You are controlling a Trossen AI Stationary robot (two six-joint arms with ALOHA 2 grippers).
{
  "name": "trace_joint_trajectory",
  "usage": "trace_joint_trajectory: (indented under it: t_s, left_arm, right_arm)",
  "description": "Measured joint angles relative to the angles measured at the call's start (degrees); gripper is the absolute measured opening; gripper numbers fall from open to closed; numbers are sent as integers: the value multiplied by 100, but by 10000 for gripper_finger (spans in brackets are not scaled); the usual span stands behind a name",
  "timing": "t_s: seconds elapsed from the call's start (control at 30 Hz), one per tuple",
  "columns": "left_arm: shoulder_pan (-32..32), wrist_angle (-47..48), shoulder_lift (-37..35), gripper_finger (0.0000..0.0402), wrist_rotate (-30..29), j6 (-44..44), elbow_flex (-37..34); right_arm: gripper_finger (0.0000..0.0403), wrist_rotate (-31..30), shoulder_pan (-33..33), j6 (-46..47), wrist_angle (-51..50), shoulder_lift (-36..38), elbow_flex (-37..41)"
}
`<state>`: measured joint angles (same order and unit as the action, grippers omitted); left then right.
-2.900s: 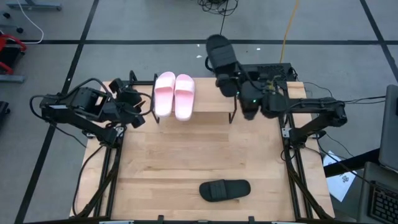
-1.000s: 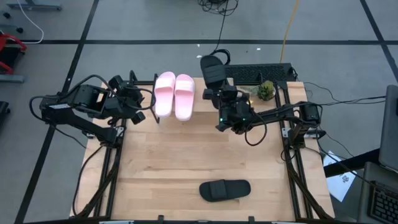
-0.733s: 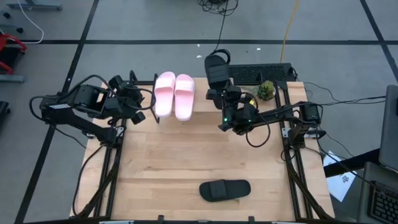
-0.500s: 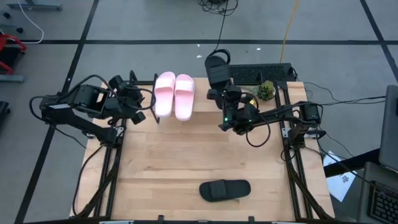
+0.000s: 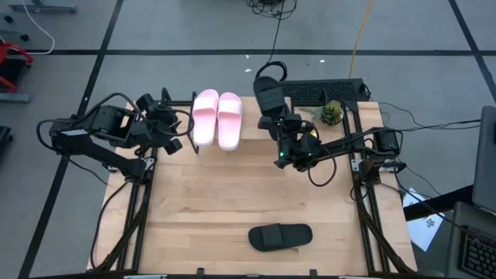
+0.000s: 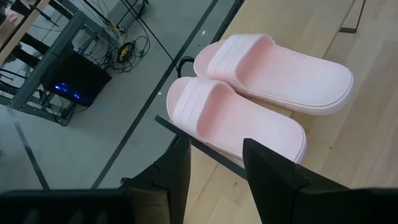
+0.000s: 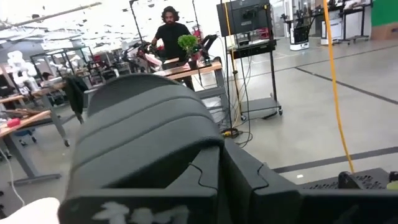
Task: Pick and place slides into the shelf
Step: Put the top black slipper on the shelf
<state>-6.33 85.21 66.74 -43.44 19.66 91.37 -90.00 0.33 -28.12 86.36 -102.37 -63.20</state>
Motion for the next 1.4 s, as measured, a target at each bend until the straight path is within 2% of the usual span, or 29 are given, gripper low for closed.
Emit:
trace_joint_trajectory:
  t_s: [0.5,0.8,0.9,0.97,1.2,1.3,1.4]
  left_arm:
    - [-1,-227,-2,150,0,-3,0]
    - [0,-364,-2,150,-9,-199,0]
    - [0,-639,-2,150,16,-543,0]
    - [0,-915,-2,150,208,-902,0]
    - [72,-2191,-1,150,1421,-2643,0]
    - [361,-2548,0,150,1936,-3067,0]
    - [881,-2800,132,150,2759,-3089,2]
  right_arm:
    - [0,0,-73,-284,-52,0,0]
    - [0,2,122,452,-116,0,0]
    - [0,0,177,560,-111,0,0]
    - [0,0,204,651,-111,0,0]
    - [0,0,263,733,-88,0,0]
    - [0,0,285,736,-89,0,0]
    - [0,1,318,741,-89,0,0]
